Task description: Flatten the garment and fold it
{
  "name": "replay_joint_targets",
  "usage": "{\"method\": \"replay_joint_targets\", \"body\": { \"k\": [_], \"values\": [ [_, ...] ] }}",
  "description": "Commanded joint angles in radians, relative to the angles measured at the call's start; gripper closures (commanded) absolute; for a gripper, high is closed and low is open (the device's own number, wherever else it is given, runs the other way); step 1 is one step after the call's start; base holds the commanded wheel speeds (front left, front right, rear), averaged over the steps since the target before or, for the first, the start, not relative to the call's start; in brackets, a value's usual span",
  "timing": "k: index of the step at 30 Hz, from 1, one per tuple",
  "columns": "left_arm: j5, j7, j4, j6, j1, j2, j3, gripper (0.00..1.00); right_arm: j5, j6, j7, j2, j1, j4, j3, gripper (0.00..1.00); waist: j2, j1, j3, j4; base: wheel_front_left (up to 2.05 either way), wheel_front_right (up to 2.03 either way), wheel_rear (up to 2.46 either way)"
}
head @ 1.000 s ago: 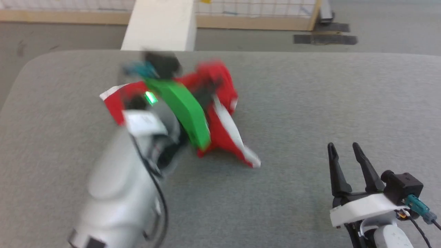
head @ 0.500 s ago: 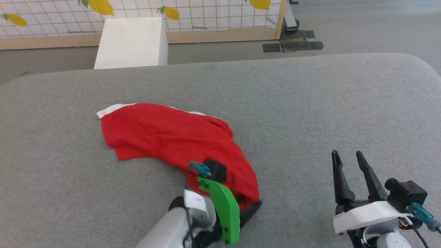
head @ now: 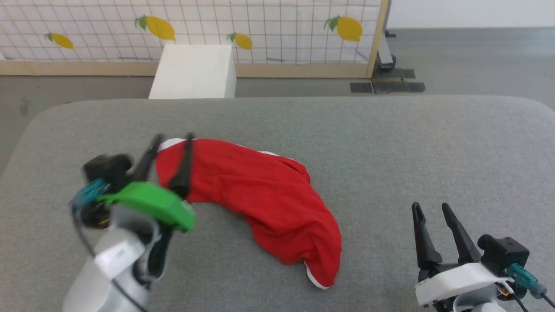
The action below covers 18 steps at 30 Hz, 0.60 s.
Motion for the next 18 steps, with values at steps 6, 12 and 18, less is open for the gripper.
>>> {"method": "replay_joint_targets", "body": {
  "k": [6, 12, 18],
  "values": [
    [0.14, -0.142, 0.009, 0.101, 0.163, 0.057, 0.042, 0.0, 0.002, -0.001, -0.003, 0.0, 0.015, 0.079, 0.015, 0.0, -0.0001, 0.0, -0.02, 0.028, 0.0, 0.0, 0.0],
    [0.176, -0.153, -0.051, 0.133, 0.272, 0.019, 0.105, 0.0, 0.023, -0.001, 0.123, 0.0, -0.051, 0.155, 0.011, 0.0, -0.0001, 0.0, -0.003, 0.04, 0.0, 0.0, 0.0],
    [0.2, -0.154, -0.117, 0.123, 0.321, -0.035, 0.172, 0.0, -0.013, -0.001, 0.383, 0.0, -0.235, 0.22, 0.083, 0.0, -0.0001, 0.0, 0.044, 0.049, 0.0, 0.0, 0.0]
  ]
}}
